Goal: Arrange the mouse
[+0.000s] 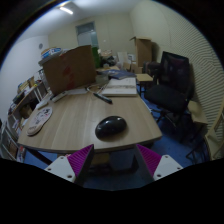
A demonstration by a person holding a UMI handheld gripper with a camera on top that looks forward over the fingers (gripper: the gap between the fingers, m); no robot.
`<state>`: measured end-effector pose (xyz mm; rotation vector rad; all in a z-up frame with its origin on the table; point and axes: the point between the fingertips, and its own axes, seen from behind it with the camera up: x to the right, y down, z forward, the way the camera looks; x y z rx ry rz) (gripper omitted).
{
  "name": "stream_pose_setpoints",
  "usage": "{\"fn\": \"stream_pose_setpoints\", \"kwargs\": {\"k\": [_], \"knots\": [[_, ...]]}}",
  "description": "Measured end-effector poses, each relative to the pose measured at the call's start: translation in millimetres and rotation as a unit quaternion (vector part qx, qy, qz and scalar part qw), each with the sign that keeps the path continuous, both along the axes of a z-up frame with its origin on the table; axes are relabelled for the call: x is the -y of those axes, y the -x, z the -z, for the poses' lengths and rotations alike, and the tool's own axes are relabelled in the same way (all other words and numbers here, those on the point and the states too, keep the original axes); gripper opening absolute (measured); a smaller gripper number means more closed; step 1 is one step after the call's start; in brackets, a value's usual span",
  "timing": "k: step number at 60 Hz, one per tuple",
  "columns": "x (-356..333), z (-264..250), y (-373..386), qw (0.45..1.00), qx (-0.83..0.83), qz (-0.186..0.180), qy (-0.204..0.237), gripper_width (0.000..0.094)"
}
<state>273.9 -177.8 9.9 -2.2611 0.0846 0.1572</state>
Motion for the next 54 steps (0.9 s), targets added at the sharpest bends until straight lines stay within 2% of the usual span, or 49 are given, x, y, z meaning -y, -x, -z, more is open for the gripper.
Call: {"fn": "stream_pose_setpoints", "kwargs": {"k": [8, 31, 37, 40, 42, 45, 54], "knots": [[-35.5, 19.7, 28.8, 1.000, -0.006, -0.016, 0.001, 0.0829], [-142.8, 26.2, 31.6, 0.996, 0.066, 0.028, -0.055, 0.0833], [-156.7, 23.9, 31.8, 0.993, 0.065, 0.057, -0.078, 0.0757], [-159.9, 24.4, 36.3, 0.992, 0.063, 0.064, -0.086, 0.0554], [-160.0, 25.2, 35.7, 0.992, 0.062, 0.075, -0.086, 0.0555], [-159.7, 26.1, 35.4, 0.992, 0.061, 0.085, -0.077, 0.0488], [-152.9, 21.5, 41.0, 0.992, 0.029, 0.120, -0.029, 0.0393]]}}
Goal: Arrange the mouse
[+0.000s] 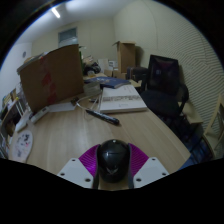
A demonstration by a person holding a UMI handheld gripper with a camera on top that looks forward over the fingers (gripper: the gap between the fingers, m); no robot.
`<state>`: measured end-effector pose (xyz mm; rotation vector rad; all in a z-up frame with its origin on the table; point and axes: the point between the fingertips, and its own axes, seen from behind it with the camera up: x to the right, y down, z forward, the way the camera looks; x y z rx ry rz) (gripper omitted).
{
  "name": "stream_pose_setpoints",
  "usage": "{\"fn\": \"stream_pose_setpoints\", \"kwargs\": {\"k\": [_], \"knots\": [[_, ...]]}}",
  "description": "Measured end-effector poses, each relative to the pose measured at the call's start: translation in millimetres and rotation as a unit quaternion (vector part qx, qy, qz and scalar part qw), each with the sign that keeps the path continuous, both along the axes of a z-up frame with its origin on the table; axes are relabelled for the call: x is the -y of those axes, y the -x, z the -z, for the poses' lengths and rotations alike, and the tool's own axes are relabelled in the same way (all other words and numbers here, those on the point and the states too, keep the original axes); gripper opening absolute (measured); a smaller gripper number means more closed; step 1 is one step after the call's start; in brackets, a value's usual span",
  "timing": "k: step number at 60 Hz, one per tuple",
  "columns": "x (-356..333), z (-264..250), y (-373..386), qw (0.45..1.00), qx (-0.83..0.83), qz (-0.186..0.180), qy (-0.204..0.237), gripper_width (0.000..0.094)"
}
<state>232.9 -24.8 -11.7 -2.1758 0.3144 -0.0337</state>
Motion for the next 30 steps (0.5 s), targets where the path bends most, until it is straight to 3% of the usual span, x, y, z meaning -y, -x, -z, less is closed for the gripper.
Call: {"fn": "stream_pose_setpoints", "kwargs": {"k": [4, 9, 17, 23, 30], "knots": [[-2.6, -43.2, 12.4, 1.000, 0.005, 0.004, -0.028, 0.0386], [-14.3, -124.4, 53.9, 0.995, 0.015, 0.001, -0.094, 0.0386], [-44.6, -224.7, 182.2, 0.983, 0.013, -0.049, -0.175, 0.0381], [-62.4, -215.5, 292.9, 0.978, -0.006, -0.103, -0.180, 0.0381], [-72.8, -130.7, 382.1, 0.983, -0.005, -0.145, -0.110, 0.0383]]}}
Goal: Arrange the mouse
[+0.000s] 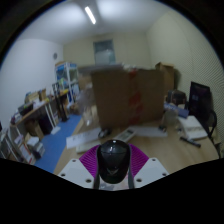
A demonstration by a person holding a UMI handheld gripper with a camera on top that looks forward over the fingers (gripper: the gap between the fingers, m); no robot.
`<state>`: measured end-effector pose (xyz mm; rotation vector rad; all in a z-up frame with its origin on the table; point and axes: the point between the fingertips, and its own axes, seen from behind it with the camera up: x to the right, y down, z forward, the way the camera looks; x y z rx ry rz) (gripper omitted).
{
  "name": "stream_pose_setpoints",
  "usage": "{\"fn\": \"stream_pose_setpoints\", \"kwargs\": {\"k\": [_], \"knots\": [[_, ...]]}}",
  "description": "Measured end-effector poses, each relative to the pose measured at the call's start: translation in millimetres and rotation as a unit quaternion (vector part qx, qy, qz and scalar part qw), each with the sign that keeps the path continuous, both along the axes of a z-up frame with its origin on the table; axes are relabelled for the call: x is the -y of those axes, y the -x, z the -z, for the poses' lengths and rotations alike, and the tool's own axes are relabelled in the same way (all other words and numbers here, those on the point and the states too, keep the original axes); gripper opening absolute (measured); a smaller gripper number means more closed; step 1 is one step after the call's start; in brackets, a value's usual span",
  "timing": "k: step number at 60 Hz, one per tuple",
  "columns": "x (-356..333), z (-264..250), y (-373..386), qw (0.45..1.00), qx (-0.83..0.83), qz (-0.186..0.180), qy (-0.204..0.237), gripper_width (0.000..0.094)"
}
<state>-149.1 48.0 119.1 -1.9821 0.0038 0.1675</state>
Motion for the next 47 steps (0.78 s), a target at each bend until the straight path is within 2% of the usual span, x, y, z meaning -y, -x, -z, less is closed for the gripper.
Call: {"fn": "stream_pose_setpoints", "kwargs": {"k": [2, 10, 13, 14, 16, 19, 24, 30, 31, 32, 39, 47], "knots": [[-0.2, 30.5, 10.5, 1.000, 0.009, -0.005, 0.022, 0.0383], [5.8, 100.5, 33.6, 0.996, 0.043, -0.011, 0.081, 0.0393], [11.5, 121.8, 36.4, 0.992, 0.051, -0.015, 0.110, 0.0407], [17.4, 130.0, 37.1, 0.991, 0.055, -0.017, 0.121, 0.0437], [11.9, 127.1, 38.1, 0.993, 0.062, -0.018, 0.099, 0.0442], [13.7, 130.5, 37.7, 0.993, 0.070, -0.021, 0.097, 0.0483], [15.7, 129.4, 36.7, 0.991, 0.059, -0.028, 0.120, 0.0559], [37.2, 119.9, 39.5, 0.986, 0.021, -0.041, 0.157, 0.0891], [40.3, 115.6, 38.2, 0.986, 0.018, -0.041, 0.158, 0.0884], [44.1, 110.6, 37.2, 0.987, 0.015, -0.042, 0.157, 0.0835], [79.0, 70.4, 22.1, 0.988, 0.002, -0.048, 0.145, 0.0837], [131.0, 40.1, -13.0, 0.987, -0.017, -0.041, 0.155, 0.0833]]}}
